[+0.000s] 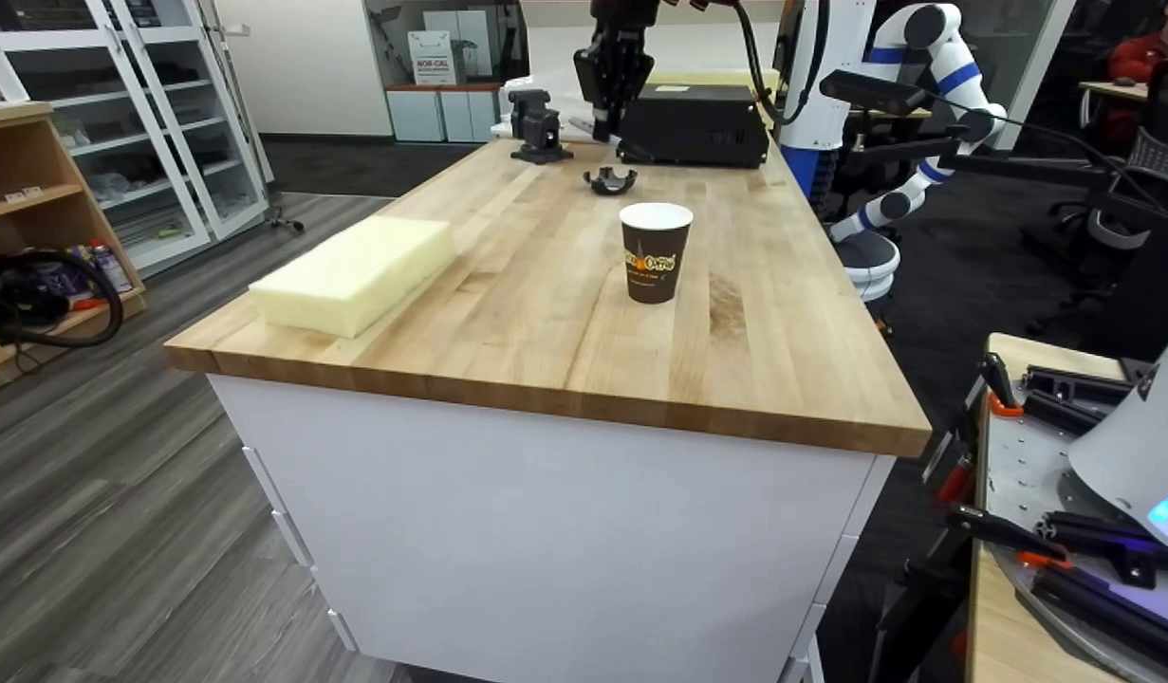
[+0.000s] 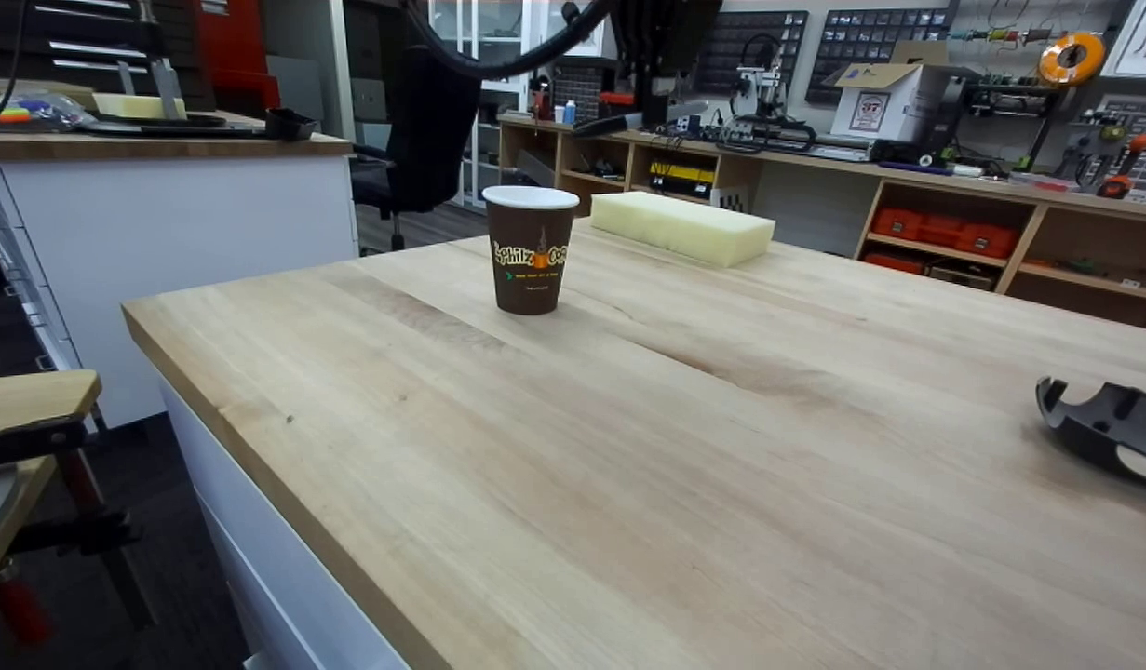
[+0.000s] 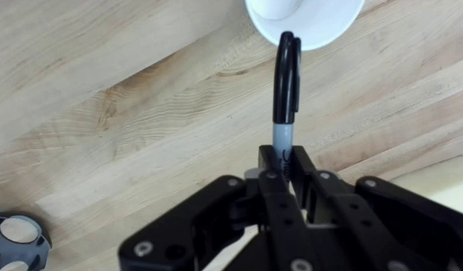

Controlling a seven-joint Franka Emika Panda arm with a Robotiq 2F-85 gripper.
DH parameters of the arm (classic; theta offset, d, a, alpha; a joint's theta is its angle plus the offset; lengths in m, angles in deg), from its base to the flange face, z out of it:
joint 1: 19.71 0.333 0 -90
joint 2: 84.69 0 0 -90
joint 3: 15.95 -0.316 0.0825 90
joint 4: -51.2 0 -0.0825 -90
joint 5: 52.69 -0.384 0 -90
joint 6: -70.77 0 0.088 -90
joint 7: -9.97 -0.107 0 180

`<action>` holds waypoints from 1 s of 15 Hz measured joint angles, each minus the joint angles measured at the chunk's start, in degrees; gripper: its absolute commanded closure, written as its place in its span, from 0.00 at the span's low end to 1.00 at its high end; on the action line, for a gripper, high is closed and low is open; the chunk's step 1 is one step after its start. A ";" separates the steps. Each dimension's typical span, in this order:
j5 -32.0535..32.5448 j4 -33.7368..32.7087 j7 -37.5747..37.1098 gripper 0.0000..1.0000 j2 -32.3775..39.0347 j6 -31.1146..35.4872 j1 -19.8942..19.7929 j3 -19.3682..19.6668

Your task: Put the pen in the cup

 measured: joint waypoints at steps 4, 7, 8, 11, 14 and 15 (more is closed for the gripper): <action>-1.32 0.13 -0.27 0.92 -0.88 0.11 0.54 -0.65; -1.20 1.53 -0.98 0.91 -1.83 2.40 1.00 -0.80; -1.16 2.31 -1.04 0.91 -2.13 3.75 1.12 -0.81; -0.75 5.07 -1.19 0.91 -2.66 8.54 1.55 -0.82; -0.15 8.11 -1.78 0.91 -3.52 12.20 1.91 -0.96; -0.01 8.99 -2.29 0.91 -3.91 12.73 2.05 -1.01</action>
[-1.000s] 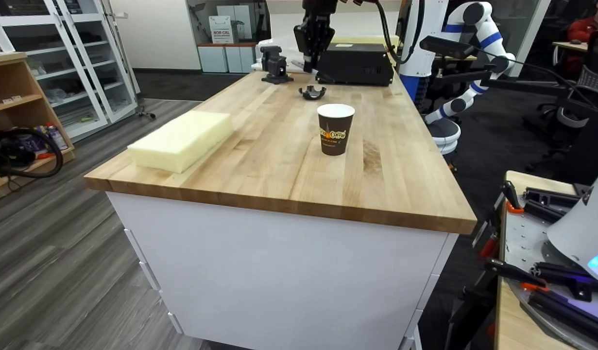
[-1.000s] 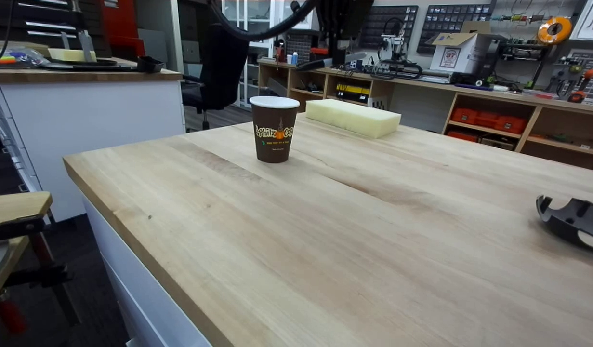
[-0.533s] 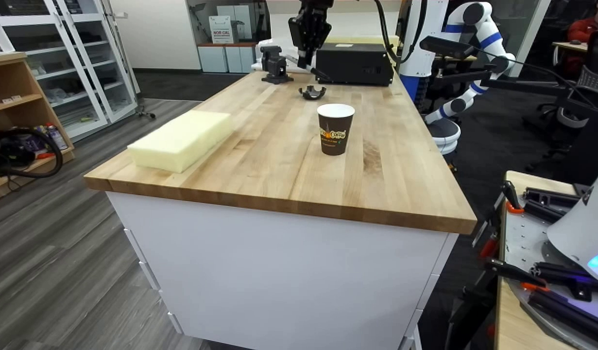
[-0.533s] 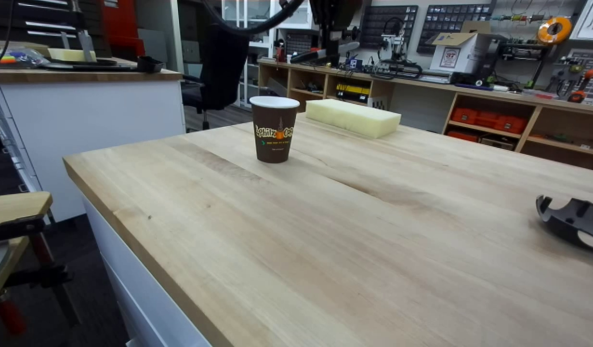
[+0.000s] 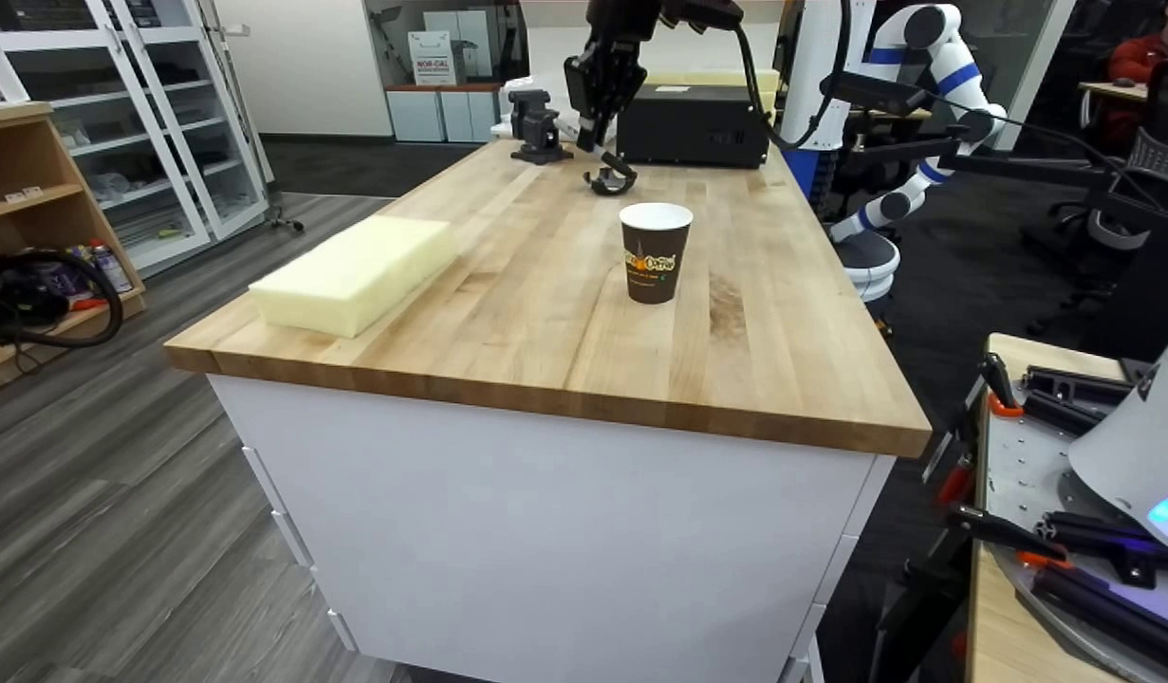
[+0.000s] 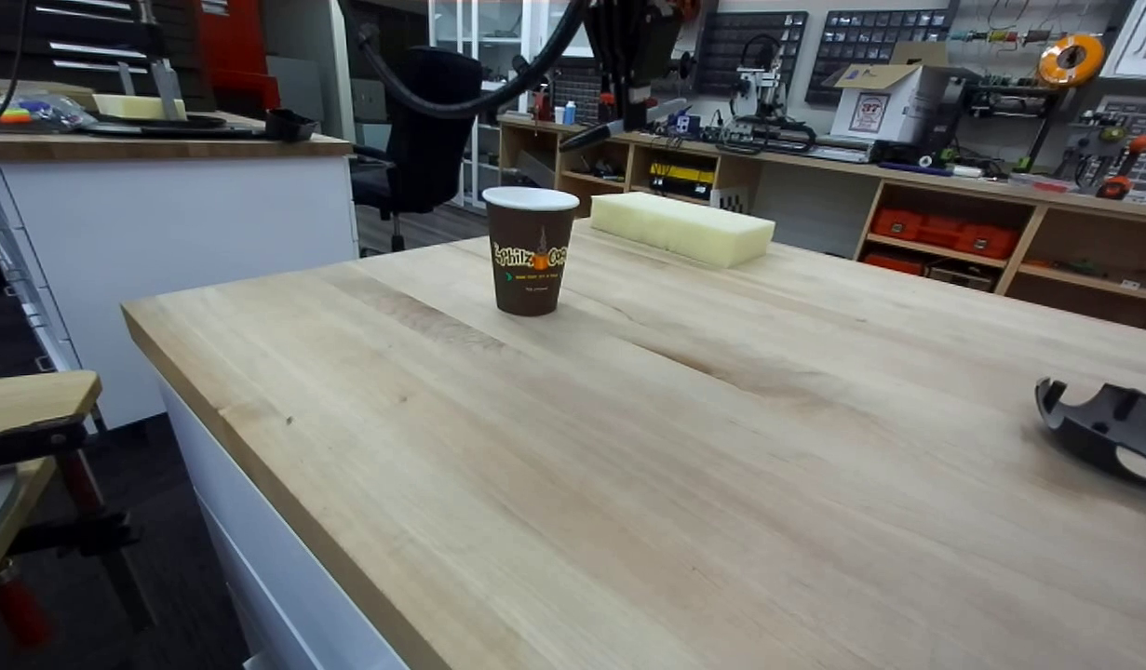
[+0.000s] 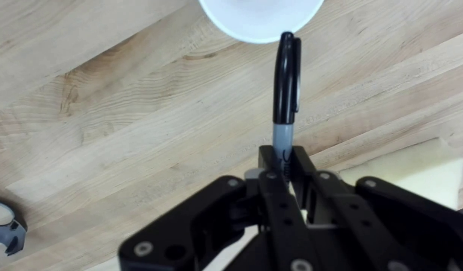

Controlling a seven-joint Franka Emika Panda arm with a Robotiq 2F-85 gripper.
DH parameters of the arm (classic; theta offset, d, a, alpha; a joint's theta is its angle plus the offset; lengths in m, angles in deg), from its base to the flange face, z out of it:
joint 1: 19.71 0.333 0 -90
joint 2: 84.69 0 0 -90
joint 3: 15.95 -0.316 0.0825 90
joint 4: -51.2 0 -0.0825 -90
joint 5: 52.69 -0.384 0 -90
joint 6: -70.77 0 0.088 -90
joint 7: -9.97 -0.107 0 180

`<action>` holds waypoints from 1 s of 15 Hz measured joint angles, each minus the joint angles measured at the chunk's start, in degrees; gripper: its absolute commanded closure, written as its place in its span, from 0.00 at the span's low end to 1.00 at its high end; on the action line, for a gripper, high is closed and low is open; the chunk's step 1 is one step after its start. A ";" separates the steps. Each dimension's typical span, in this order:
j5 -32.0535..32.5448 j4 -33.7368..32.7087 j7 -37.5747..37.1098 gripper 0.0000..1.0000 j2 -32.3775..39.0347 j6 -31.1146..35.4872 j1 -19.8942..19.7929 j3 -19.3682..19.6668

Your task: Put the pen in the cup

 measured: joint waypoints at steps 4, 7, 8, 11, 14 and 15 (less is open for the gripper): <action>0.01 2.80 -1.27 0.91 -2.39 0.08 0.47 -0.48; 0.42 4.86 -2.35 0.91 -4.35 0.57 0.77 -0.64; 0.99 5.63 -2.88 0.91 -4.90 1.27 0.79 -0.65; 2.56 8.09 -3.58 0.91 -6.06 4.46 0.75 -0.63; 3.31 9.84 -3.59 0.91 -6.35 7.63 0.72 -0.60; 3.56 10.33 -3.59 0.91 -6.39 8.50 0.71 -0.58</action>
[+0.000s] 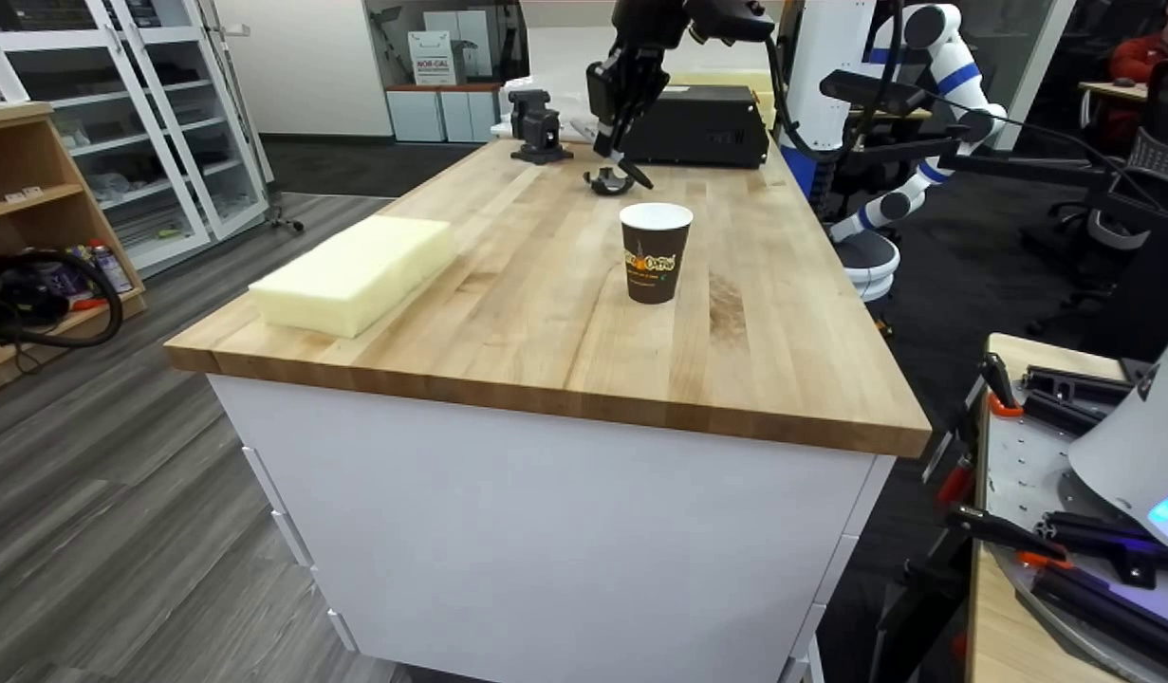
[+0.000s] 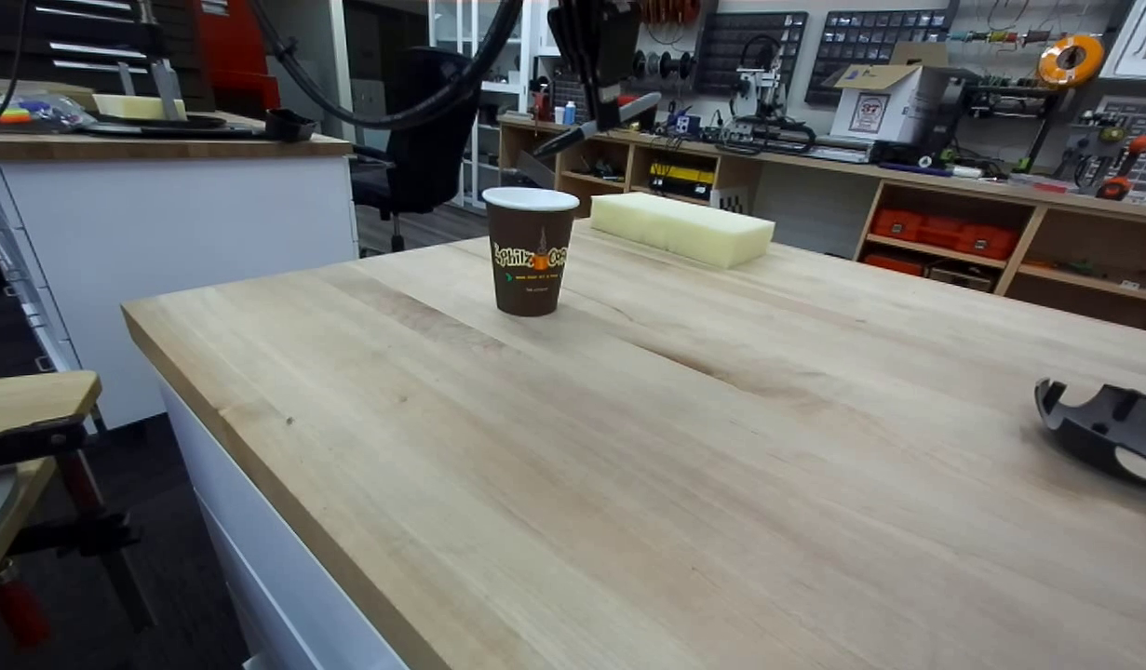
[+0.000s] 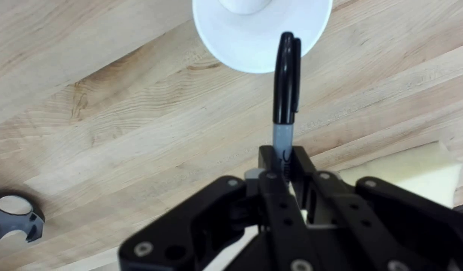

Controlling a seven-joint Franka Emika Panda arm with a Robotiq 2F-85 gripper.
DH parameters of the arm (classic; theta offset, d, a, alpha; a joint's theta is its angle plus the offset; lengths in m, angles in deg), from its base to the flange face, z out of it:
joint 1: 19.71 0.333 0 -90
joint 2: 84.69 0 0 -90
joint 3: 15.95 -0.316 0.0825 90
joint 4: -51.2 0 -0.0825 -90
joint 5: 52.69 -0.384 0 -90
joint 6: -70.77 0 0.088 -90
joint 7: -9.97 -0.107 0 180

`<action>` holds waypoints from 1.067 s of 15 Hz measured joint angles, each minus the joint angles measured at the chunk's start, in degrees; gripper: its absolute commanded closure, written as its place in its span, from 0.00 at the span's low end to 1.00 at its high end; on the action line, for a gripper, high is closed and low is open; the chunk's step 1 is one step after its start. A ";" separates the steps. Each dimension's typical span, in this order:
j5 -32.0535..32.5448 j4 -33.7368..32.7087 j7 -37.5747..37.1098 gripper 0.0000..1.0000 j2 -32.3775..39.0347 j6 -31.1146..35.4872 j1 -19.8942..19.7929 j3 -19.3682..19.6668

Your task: Put the pen in the cup

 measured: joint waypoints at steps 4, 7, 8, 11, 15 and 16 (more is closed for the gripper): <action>1.86 1.65 -0.70 0.91 -0.37 3.05 -0.02 0.05; 3.64 2.70 -2.19 0.91 -0.84 4.48 -0.02 0.05; 4.18 3.10 -2.61 0.91 -0.99 5.02 -0.02 0.03; 6.04 4.55 -4.65 0.91 -1.68 6.81 0.00 -0.12; 7.71 6.48 -6.91 0.56 -3.00 8.29 0.00 -0.46; 8.03 6.82 -7.24 0.48 -3.35 8.30 0.00 -0.52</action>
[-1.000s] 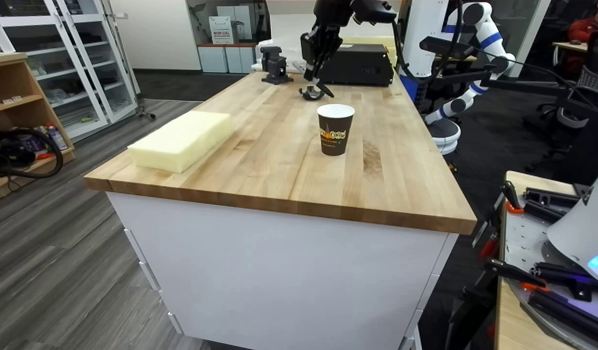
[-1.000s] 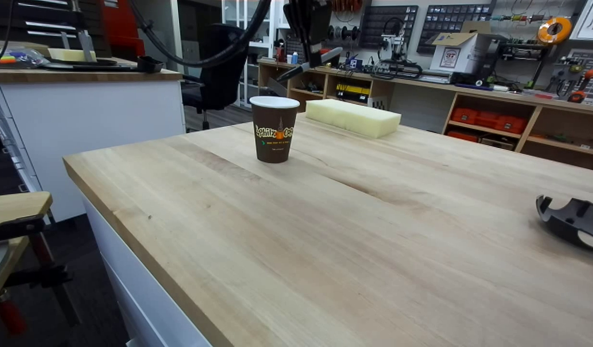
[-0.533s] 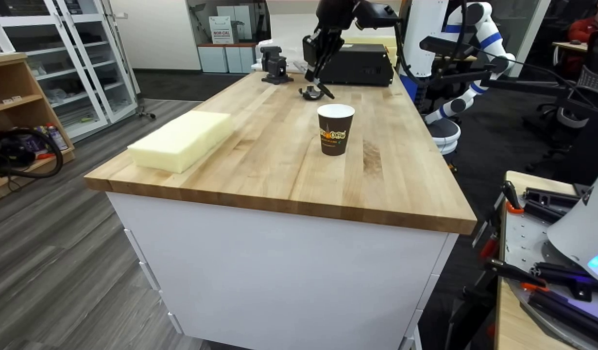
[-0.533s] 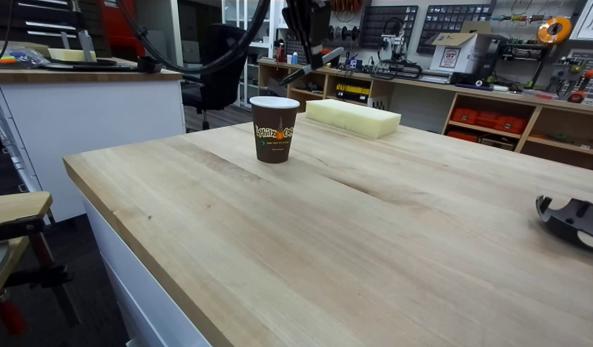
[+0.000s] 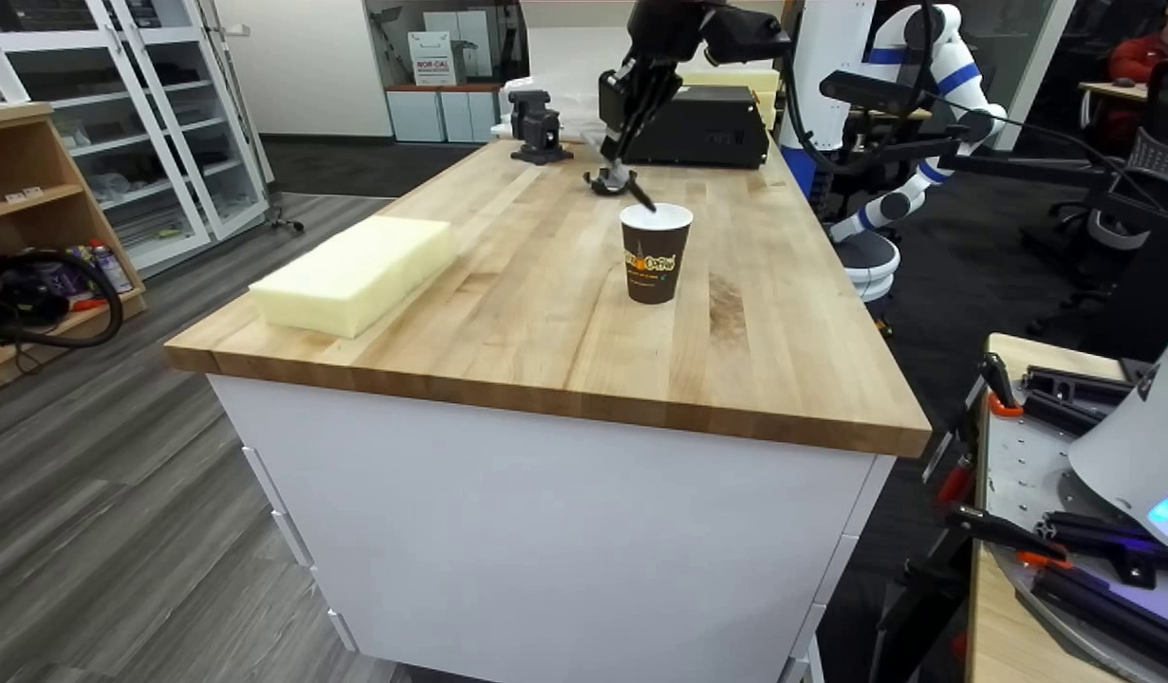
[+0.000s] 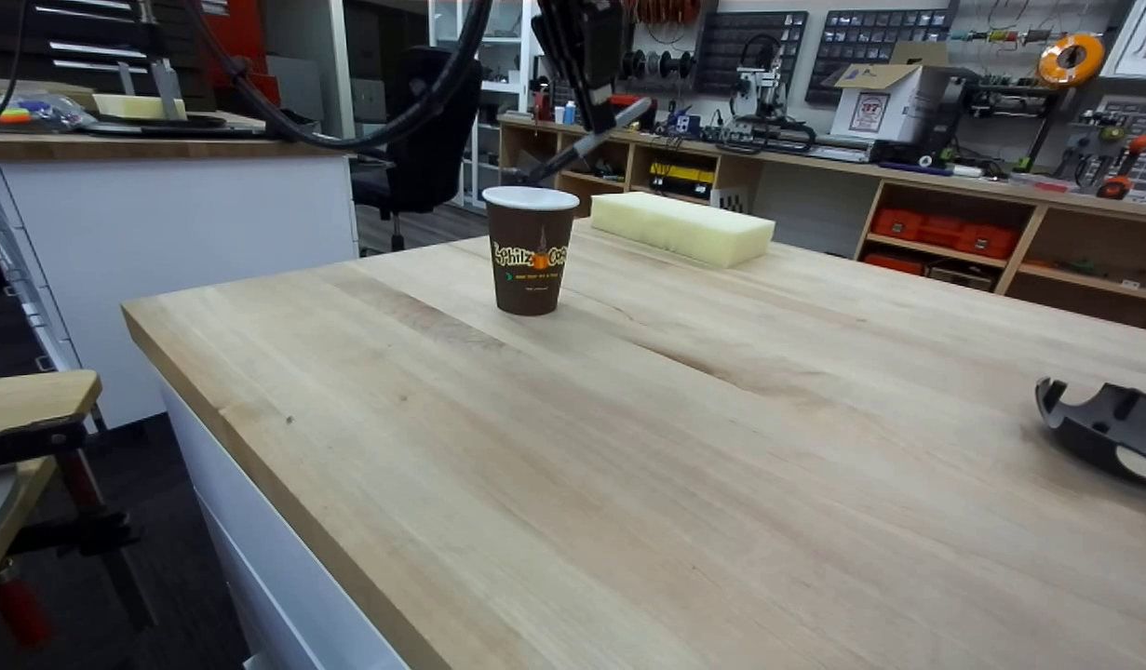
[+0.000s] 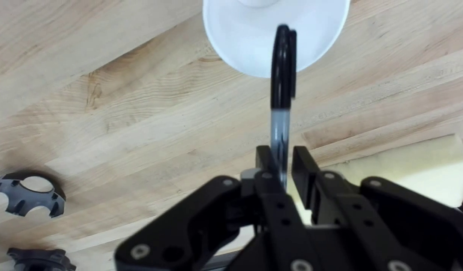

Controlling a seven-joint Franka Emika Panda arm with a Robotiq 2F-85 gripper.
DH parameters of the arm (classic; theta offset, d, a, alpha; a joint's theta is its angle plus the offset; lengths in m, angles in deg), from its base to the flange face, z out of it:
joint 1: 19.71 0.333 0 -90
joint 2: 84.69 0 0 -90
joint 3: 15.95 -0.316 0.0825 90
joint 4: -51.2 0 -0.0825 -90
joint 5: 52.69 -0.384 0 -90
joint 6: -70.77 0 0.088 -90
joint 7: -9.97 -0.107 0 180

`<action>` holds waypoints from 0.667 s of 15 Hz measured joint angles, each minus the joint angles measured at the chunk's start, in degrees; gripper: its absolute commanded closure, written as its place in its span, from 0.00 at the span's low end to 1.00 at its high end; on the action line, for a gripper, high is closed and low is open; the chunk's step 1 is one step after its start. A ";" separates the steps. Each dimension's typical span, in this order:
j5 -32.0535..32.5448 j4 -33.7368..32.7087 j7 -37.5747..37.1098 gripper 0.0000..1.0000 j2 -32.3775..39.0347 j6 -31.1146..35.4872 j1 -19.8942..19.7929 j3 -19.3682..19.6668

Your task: Put the pen in the cup

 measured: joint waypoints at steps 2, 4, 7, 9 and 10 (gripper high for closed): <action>0.57 0.64 -0.77 0.37 -0.66 0.00 0.00 -0.15; 0.84 0.86 -1.27 0.24 -1.02 0.00 0.00 -0.36; 0.30 1.18 -1.53 0.03 -1.53 -0.03 0.02 -0.77; -1.18 1.50 -1.55 0.00 -2.00 -0.61 0.07 -1.15; -2.25 1.66 -1.55 0.09 -2.23 -1.09 0.09 -1.40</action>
